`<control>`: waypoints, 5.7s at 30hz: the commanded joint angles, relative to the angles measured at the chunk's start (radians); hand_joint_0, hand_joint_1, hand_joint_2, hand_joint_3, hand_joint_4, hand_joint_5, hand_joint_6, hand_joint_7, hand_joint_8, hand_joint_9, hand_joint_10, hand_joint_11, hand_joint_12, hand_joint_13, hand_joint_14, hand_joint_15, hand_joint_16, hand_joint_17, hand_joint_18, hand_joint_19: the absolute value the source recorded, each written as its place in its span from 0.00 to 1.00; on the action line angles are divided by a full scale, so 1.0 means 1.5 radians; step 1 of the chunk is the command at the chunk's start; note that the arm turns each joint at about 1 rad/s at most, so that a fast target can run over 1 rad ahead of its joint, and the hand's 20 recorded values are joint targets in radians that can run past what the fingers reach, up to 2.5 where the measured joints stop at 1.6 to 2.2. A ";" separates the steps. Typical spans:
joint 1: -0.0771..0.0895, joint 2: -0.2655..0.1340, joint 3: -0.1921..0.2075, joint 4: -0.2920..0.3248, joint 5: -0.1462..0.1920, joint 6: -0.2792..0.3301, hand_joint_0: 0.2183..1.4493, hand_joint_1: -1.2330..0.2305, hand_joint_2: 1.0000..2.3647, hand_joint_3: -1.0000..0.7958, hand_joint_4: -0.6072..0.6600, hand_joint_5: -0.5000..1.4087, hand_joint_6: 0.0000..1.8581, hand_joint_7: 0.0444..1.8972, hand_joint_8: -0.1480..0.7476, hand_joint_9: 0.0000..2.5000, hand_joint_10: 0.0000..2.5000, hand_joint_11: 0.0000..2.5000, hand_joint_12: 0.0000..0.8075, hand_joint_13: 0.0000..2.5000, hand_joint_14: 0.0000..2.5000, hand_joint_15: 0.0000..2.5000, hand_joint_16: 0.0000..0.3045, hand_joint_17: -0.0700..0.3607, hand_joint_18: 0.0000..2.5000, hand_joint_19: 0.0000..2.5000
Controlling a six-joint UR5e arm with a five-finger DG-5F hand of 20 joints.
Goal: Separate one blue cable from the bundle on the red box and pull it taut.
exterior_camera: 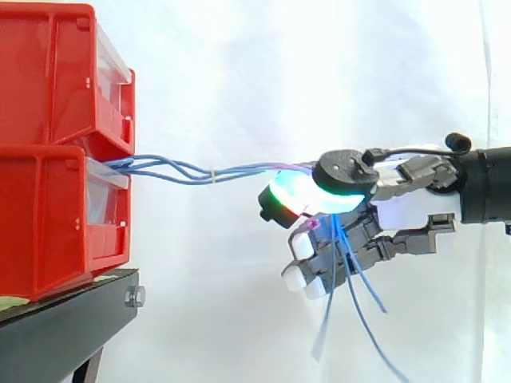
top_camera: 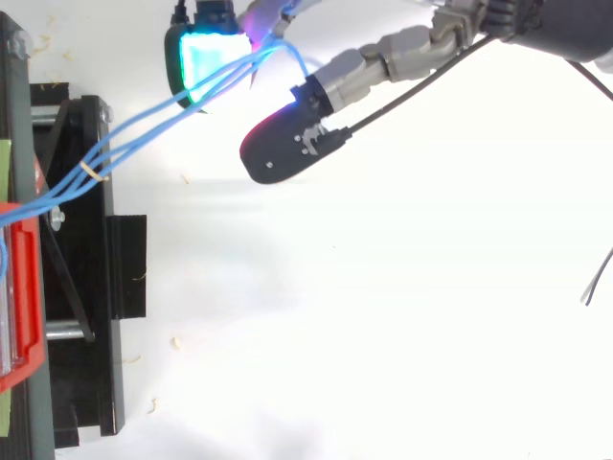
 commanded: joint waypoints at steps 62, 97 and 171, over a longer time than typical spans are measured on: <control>0.028 0.000 -0.001 -0.045 -0.030 0.102 0.31 0.37 0.00 0.30 0.51 0.19 0.51 0.47 0.38 0.39 0.01 0.21 0.39 0.31 0.01 0.17 0.13 0.38 0.25 0.20; 0.039 0.000 -0.001 -0.053 -0.030 0.128 0.16 0.55 0.00 0.28 0.55 0.20 0.49 0.44 0.46 0.40 0.01 0.19 0.47 0.31 0.01 0.17 0.19 0.46 0.25 0.20; 0.037 0.000 -0.001 -0.070 -0.044 0.142 0.27 0.40 0.01 0.46 0.45 0.18 0.50 0.47 0.41 0.38 0.01 0.19 0.41 0.29 0.01 0.18 0.16 0.42 0.21 0.23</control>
